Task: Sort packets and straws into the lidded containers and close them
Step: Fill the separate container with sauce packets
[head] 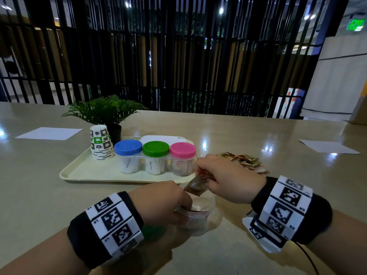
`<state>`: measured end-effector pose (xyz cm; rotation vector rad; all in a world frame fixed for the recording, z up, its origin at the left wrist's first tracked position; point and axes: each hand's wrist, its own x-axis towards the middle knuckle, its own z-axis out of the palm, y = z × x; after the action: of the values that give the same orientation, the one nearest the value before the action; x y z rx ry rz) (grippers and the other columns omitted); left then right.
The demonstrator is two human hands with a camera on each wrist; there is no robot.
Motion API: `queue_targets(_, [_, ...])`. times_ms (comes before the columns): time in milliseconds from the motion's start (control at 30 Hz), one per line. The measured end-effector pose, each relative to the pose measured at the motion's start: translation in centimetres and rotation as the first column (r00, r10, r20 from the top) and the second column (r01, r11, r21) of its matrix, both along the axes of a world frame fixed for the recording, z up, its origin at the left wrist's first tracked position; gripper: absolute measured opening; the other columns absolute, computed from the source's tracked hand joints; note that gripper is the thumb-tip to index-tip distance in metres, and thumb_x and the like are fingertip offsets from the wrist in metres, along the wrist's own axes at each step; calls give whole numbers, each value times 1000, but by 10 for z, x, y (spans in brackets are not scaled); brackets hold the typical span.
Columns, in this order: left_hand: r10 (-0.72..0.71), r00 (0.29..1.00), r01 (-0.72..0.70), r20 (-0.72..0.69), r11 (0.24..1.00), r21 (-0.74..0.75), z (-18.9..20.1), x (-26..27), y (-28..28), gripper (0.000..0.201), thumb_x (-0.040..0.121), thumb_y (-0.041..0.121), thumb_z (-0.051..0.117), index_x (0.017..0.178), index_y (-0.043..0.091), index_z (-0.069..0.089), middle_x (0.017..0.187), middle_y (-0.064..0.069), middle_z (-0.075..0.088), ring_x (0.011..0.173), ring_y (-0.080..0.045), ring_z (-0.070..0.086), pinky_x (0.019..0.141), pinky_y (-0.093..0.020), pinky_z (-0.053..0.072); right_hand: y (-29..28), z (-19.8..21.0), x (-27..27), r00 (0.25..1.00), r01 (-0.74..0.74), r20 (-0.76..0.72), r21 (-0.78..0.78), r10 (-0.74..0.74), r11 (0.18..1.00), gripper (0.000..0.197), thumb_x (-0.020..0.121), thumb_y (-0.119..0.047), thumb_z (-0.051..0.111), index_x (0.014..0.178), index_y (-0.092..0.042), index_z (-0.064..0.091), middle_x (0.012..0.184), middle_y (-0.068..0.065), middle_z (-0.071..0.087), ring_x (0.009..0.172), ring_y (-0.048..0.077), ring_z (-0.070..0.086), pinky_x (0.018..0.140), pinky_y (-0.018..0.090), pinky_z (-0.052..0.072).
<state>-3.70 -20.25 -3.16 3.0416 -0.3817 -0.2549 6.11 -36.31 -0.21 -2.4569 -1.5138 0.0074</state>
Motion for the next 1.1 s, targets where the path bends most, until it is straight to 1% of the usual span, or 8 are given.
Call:
queue_targets(67, [-8, 1000, 8, -1, 1000, -4, 1, 0, -1, 26, 92, 33, 62, 117, 25, 65, 109, 4, 66, 96, -14, 60, 86, -31, 51, 0, -1, 0, 1000, 12, 25, 28, -13, 1000, 26, 87, -7, 53, 98, -29, 45, 96, -11, 49, 88, 9, 46, 66, 9, 34])
queue_targets(167, [-25, 1000, 25, 10, 1000, 5, 1, -1, -2, 27, 93, 33, 61, 118, 24, 65, 110, 4, 66, 99, -14, 60, 87, -32, 51, 0, -1, -1, 998, 51, 38, 38, -53, 998, 23, 87, -15, 59, 106, -22, 49, 98, -5, 60, 88, 14, 56, 69, 24, 47])
queue_targets(300, [-39, 999, 39, 35, 999, -2, 1, -3, 0, 27, 91, 34, 63, 115, 25, 66, 108, 2, 67, 97, -16, 61, 85, -34, 51, 0, -5, -3, 996, 30, 83, -44, -26, 999, 13, 84, -26, 66, 96, -24, 59, 84, -10, 58, 78, 10, 54, 66, 25, 45])
queue_targets(500, [-50, 997, 53, 56, 997, -60, 3, -4, -3, 39, 90, 32, 64, 128, 30, 57, 118, 6, 59, 102, -12, 56, 84, -24, 45, 1, -18, 1, 997, -59, 36, -115, 63, 992, 12, 88, -33, 62, 94, -27, 71, 85, -5, 63, 87, 15, 55, 81, 40, 49])
queue_targets(667, [-14, 996, 21, 91, 997, -73, 2, -5, -2, 40, 87, 29, 69, 124, 34, 55, 117, 9, 43, 100, -8, 49, 82, -20, 42, 1, -19, -4, 989, -113, 76, -133, 124, 985, 19, 89, -24, 52, 95, -26, 70, 87, -1, 65, 92, 20, 54, 86, 39, 43])
queue_targets(767, [-8, 993, 16, 115, 997, -71, 4, -7, -2, 35, 86, 30, 71, 118, 31, 58, 115, 10, 38, 96, -7, 47, 81, -19, 41, 3, -22, -8, 992, -124, 3, -226, 128, 966, 25, 90, -18, 47, 104, -20, 68, 95, 2, 67, 89, 19, 60, 84, 37, 48])
queue_targets(1000, [60, 995, -55, 86, 997, -61, 4, -6, -4, 39, 87, 34, 69, 115, 27, 43, 121, 5, 54, 103, -11, 52, 86, -24, 46, 6, -19, -6, 986, -157, -101, -290, 133, 944, 21, 98, -22, 46, 102, -12, 65, 91, 4, 64, 77, 17, 54, 70, 29, 42])
queue_targets(1100, [87, 994, -84, 60, 995, -47, 2, -5, -5, 46, 88, 34, 68, 122, 25, 38, 123, 2, 57, 106, -14, 56, 87, -28, 49, 4, -19, -3, 983, -160, -136, -271, 127, 949, 18, 97, -24, 48, 98, -14, 63, 91, 3, 63, 79, 18, 56, 72, 33, 45])
